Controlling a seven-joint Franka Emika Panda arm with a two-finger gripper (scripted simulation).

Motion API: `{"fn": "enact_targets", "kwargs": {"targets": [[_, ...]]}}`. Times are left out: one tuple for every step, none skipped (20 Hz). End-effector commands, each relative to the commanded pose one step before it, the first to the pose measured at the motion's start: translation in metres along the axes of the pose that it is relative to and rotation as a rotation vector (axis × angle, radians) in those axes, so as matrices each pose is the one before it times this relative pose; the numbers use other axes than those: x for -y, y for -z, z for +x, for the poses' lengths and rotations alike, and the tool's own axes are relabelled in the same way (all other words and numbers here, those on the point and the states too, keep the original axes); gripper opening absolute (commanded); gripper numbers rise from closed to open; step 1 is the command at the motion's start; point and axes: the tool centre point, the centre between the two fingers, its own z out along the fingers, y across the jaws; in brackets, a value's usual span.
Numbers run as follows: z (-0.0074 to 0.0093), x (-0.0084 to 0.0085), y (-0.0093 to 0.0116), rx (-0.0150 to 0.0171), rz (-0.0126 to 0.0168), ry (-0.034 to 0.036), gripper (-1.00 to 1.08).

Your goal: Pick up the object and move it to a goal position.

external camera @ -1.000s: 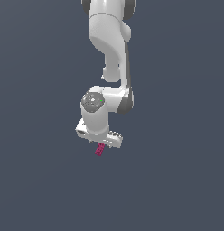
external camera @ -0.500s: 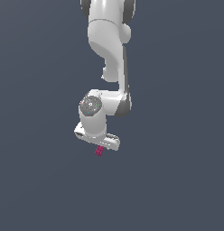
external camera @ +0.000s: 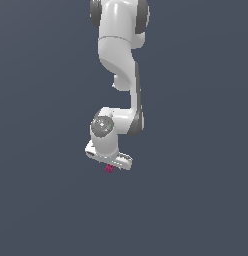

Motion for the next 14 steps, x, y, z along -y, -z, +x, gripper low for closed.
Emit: {"fn": "enact_targets", "kwargs": {"targets": [[0.00043, 0.00013, -0.00812, -0.00109, 0.00028, -0.00032, 1.00], [0.00026, 0.00009, -0.00156, 0.00000, 0.00000, 0.00000, 1.00], [0.00036, 0.00009, -0.00079, 0.00000, 0.00000, 0.00000, 1.00], [0.00038, 0.00007, -0.00011, 0.00000, 0.00000, 0.00000, 1.00], [0.00016, 0.00003, 0.00008, 0.00000, 0.00000, 0.00000, 1.00], [0.00000, 0.00000, 0.00000, 0.00000, 0.00000, 0.00000, -1.00], [0.00000, 0.00000, 0.00000, 0.00000, 0.00000, 0.00000, -1.00], [0.00000, 0.00000, 0.00000, 0.00000, 0.00000, 0.00000, -1.00], [0.00000, 0.00000, 0.00000, 0.00000, 0.00000, 0.00000, -1.00], [0.00000, 0.00000, 0.00000, 0.00000, 0.00000, 0.00000, -1.00], [0.00000, 0.00000, 0.00000, 0.00000, 0.00000, 0.00000, -1.00], [0.00000, 0.00000, 0.00000, 0.00000, 0.00000, 0.00000, -1.00], [0.00000, 0.00000, 0.00000, 0.00000, 0.00000, 0.00000, -1.00], [0.00000, 0.00000, 0.00000, 0.00000, 0.00000, 0.00000, -1.00]]}}
